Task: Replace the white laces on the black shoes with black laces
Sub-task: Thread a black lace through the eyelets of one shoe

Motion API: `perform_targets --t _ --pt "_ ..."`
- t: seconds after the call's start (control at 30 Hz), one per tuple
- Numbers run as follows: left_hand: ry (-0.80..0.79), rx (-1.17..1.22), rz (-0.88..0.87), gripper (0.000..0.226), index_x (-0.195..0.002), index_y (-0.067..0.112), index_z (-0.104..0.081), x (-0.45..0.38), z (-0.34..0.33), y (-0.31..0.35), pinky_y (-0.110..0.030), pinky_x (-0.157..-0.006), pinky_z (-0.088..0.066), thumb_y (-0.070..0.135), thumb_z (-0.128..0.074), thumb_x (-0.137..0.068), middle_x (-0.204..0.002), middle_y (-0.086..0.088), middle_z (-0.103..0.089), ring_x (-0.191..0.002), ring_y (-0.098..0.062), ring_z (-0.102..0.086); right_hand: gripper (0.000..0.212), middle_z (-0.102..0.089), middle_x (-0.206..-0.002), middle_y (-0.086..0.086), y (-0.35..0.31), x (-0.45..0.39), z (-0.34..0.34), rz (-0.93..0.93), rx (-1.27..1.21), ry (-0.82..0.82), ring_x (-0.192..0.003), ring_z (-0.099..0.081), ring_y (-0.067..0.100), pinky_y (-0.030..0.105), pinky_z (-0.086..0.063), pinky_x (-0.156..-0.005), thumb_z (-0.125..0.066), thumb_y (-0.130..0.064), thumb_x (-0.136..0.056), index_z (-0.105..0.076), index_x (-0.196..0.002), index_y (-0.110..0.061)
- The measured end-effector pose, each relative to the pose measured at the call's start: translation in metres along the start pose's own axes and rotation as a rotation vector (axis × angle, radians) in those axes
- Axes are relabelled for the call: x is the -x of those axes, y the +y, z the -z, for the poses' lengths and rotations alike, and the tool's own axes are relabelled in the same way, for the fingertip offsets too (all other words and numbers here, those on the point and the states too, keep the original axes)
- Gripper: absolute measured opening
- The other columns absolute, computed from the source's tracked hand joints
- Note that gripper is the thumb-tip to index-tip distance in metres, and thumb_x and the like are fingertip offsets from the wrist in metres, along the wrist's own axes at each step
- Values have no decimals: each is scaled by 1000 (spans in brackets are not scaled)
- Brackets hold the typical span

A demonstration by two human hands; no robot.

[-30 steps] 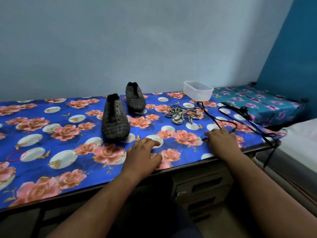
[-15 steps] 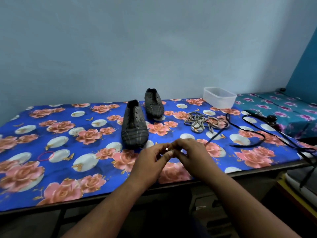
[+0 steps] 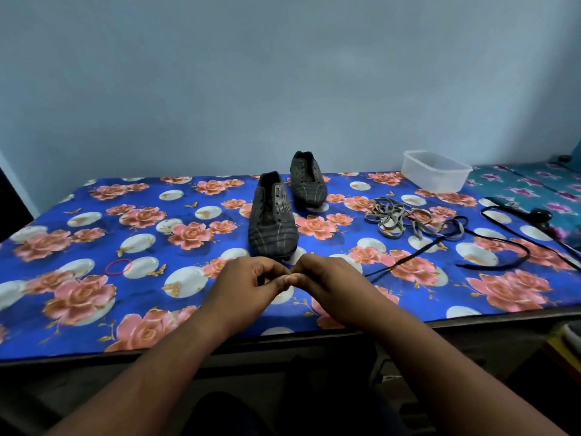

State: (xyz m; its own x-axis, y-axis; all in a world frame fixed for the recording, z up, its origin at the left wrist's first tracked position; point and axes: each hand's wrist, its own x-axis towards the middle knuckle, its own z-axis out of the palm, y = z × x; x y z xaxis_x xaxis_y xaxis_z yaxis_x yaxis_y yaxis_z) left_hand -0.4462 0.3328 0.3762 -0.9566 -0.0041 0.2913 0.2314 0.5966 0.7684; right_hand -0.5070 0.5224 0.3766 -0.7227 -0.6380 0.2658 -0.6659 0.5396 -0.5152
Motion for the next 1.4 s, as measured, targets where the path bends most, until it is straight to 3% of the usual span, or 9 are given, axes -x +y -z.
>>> perform_targets --t 0.3,0.43,0.6,0.7,0.77,0.87,1.07,1.2,1.4 --pt "-8 184 52 9 -90 20 -81 8 13 -9 -20 -74 -54 16 -73 -91 -82 3 -78 -80 -10 -71 23 -57 -72 -13 10 6 7 128 33 -17 -67 -49 7 31 -42 -64 -57 -40 -100 -67 -91 -20" --pt "125 281 233 7 -90 12 -78 13 31 -25 -20 -43 -41 16 -72 -91 -62 2 -69 -40 -13 -51 29 -66 -81 -13 34 17 18 145 48 45 -81 -54 4 31 -45 -74 -50 -47 -96 -68 -87 -27" --pt "131 289 361 10 -88 22 -77 13 38 -31 -25 -44 -36 26 -70 -94 -58 -1 -57 -35 -16 -34 20 -62 -82 -19 48 19 20 123 84 95 -84 -50 1 33 -45 -81 -53 -44 -97 -66 -85 -33" --pt "74 -24 234 25 -118 38 -69 7 34 -28 -38 -79 -52 39 -68 -93 -106 18 -68 -82 1 -63 15 -61 -83 -22 40 13 15 117 73 74 -88 -53 5 39 -47 -82 -56 -37 -98 -66 -88 -33" --pt "8 -207 139 65 -148 41 -42 3 30 -28 -30 -114 -30 59 -62 -89 -145 25 -37 -134 3 -35 12 -57 -82 -25 33 9 13 150 86 73 -87 -53 5 39 -47 -81 -61 -32 -98 -68 -89 -30" --pt "-67 -189 -4 72 -148 43 -40 -3 18 -20 -21 -119 -13 75 -50 -84 -155 22 -27 -145 5 -18 15 -55 -89 -22 26 3 8 162 78 24 -97 -51 10 38 -45 -86 -61 -40 -98 -71 -93 -30" --pt "-156 -175 -86 30 -89 27 -76 -7 3 -9 -42 -91 -51 49 -55 -90 -99 14 -72 -102 -5 -64 21 -64 -96 -13 24 -1 5 116 -25 48 -100 -55 16 38 -44 -93 -57 -45 -97 -72 -94 -33" --pt "-158 68 -14 32 -93 16 -71 2 4 -2 -51 -80 -54 44 -58 -96 -84 -3 -73 -82 -29 -67 17 -66 -94 -12 22 2 8 102 -65 -23 -96 -56 9 29 -45 -87 -59 -36 -101 -72 -94 -28" --pt "-239 318 167 35 -110 13 -71 1 6 7 -14 -63 -44 37 -46 -104 -78 -7 -69 -69 -10 -60 16 -69 -86 -9 11 7 10 79 -168 -63 -85 -61 7 28 -48 -77 -60 -29 -101 -72 -92 -24"
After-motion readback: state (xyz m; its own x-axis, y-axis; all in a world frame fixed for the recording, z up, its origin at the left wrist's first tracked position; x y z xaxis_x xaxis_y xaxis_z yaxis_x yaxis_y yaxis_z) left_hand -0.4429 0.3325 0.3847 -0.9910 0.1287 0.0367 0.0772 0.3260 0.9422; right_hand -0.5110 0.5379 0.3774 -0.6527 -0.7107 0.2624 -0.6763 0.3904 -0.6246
